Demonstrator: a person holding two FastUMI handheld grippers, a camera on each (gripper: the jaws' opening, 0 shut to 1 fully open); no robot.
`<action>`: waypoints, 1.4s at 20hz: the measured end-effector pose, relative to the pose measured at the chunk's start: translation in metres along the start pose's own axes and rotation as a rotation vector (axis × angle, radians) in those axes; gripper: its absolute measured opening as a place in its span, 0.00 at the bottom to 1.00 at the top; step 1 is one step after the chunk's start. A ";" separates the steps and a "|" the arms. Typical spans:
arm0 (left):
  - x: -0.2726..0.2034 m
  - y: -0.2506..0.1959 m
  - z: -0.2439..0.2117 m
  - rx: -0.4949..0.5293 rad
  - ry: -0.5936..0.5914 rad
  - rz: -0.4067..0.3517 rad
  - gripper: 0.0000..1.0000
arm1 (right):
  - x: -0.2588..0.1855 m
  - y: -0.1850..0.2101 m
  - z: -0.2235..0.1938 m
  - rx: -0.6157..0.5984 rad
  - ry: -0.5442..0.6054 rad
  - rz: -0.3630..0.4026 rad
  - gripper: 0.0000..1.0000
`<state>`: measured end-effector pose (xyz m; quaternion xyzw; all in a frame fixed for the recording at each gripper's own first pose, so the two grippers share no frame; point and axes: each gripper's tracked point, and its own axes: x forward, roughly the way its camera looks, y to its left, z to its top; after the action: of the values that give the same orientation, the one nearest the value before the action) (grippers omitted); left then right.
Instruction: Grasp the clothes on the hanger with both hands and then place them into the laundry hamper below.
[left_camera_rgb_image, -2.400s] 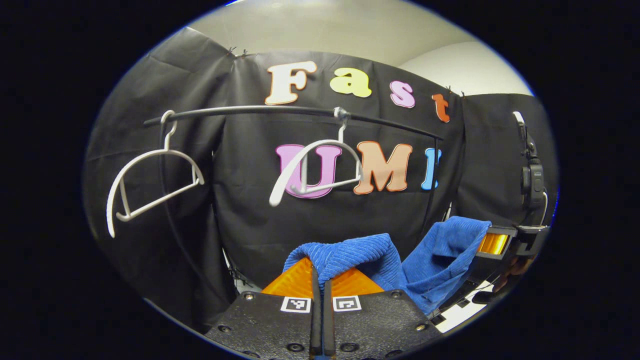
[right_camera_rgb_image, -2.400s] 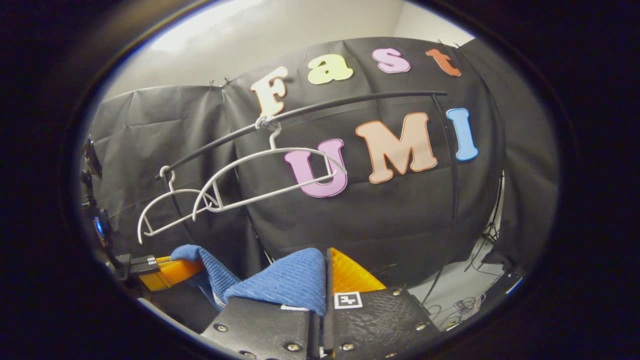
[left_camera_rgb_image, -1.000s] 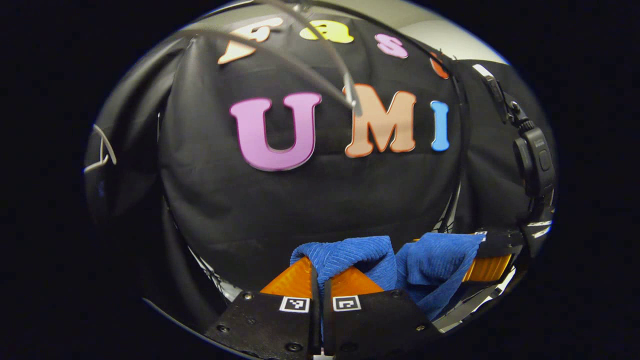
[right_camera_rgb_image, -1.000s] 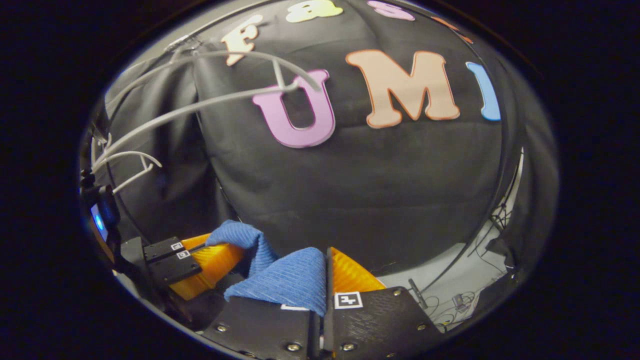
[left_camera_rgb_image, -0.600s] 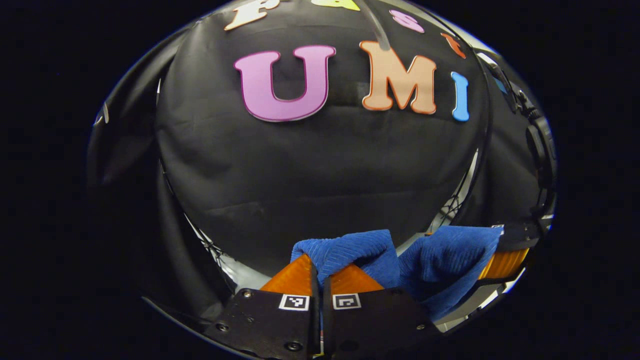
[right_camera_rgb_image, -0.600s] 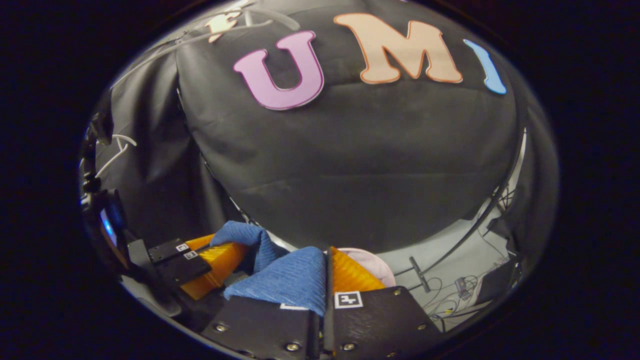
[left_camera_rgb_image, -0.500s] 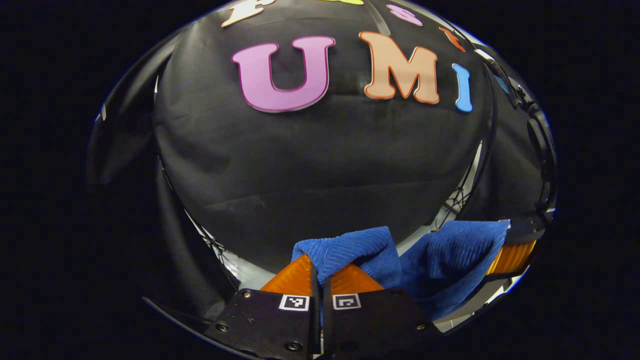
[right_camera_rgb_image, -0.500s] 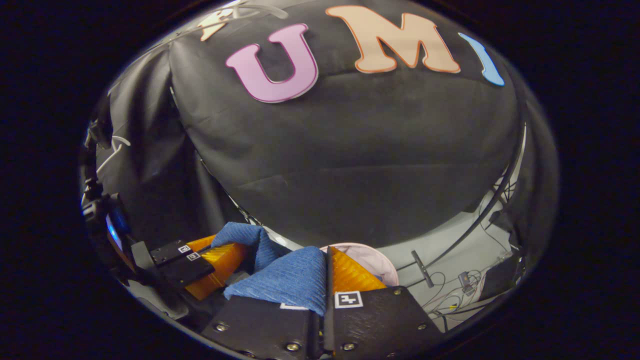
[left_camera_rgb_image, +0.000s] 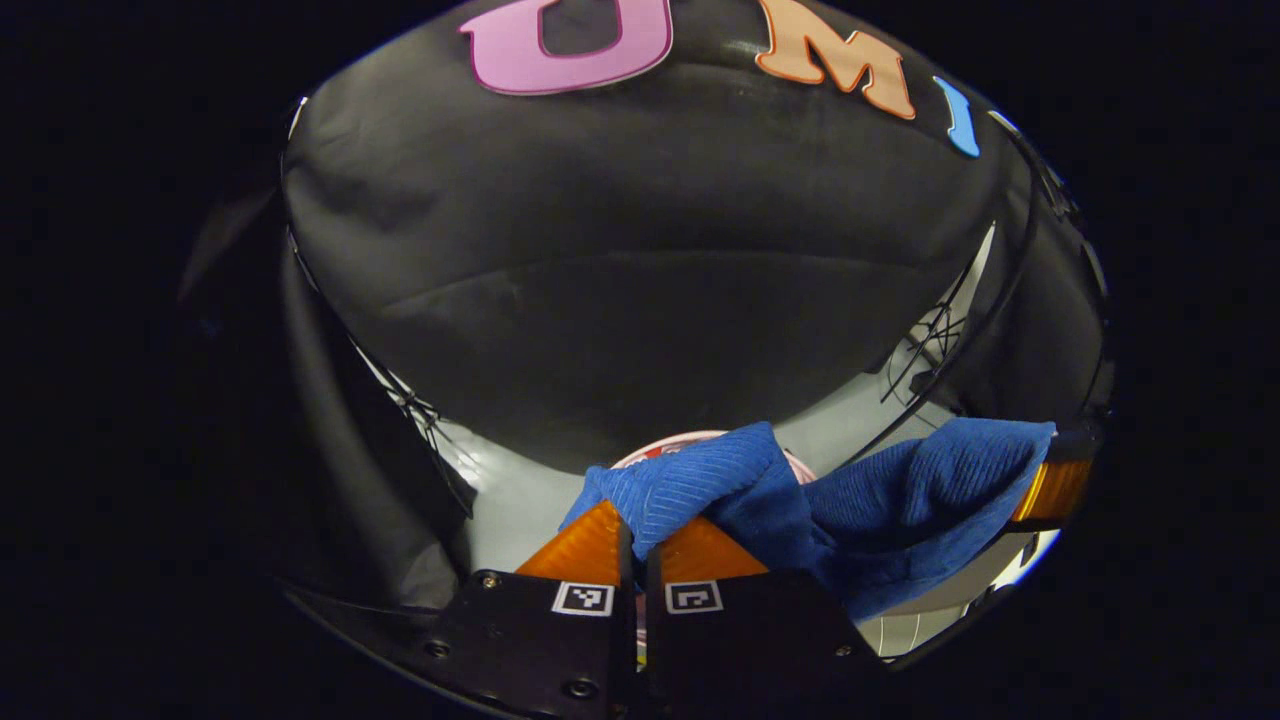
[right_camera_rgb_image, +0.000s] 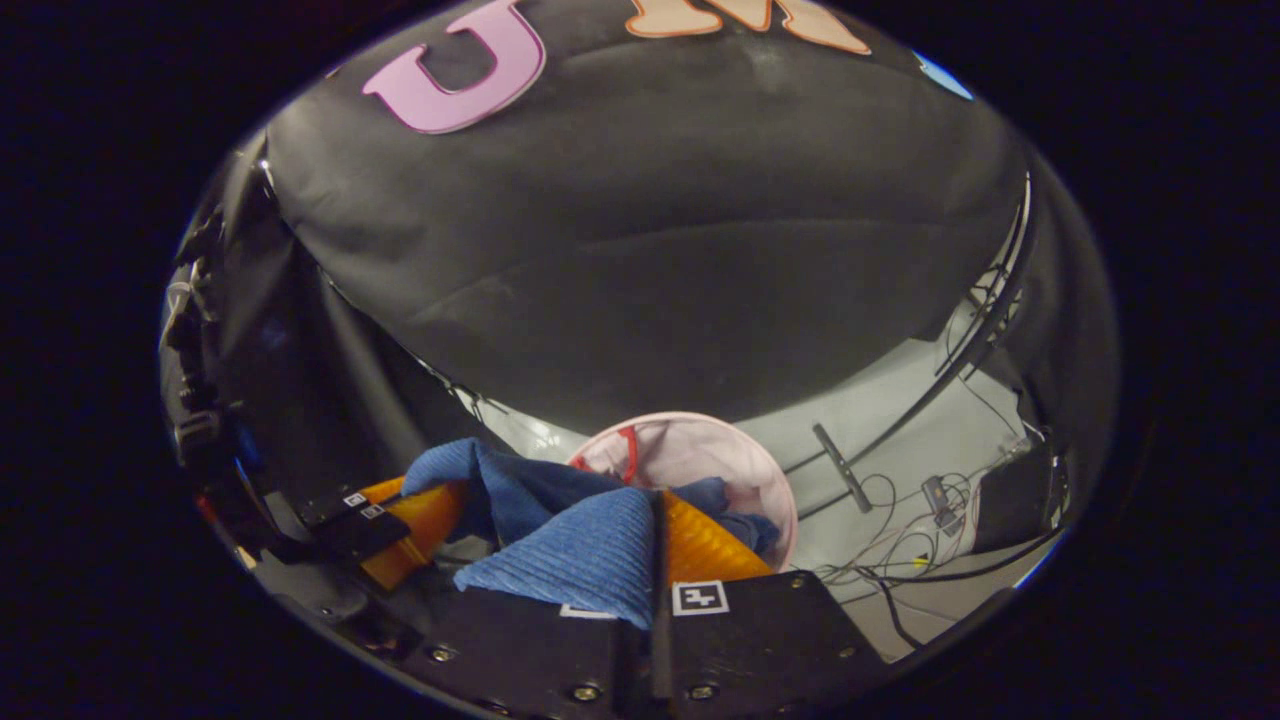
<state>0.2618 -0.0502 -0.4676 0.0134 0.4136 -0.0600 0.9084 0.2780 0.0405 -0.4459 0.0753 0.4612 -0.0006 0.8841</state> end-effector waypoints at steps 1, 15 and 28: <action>0.004 0.001 -0.004 -0.003 0.015 0.001 0.05 | 0.006 -0.002 -0.007 -0.004 0.023 -0.002 0.09; 0.012 -0.008 -0.037 -0.095 0.169 -0.050 0.23 | 0.031 0.002 -0.035 -0.025 0.111 0.023 0.15; -0.079 0.023 -0.072 -0.026 0.170 0.104 0.99 | -0.084 -0.020 -0.057 0.011 -0.038 -0.040 0.99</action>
<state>0.1586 -0.0137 -0.4560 0.0281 0.4887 -0.0060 0.8720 0.1815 0.0222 -0.4125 0.0710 0.4455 -0.0223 0.8922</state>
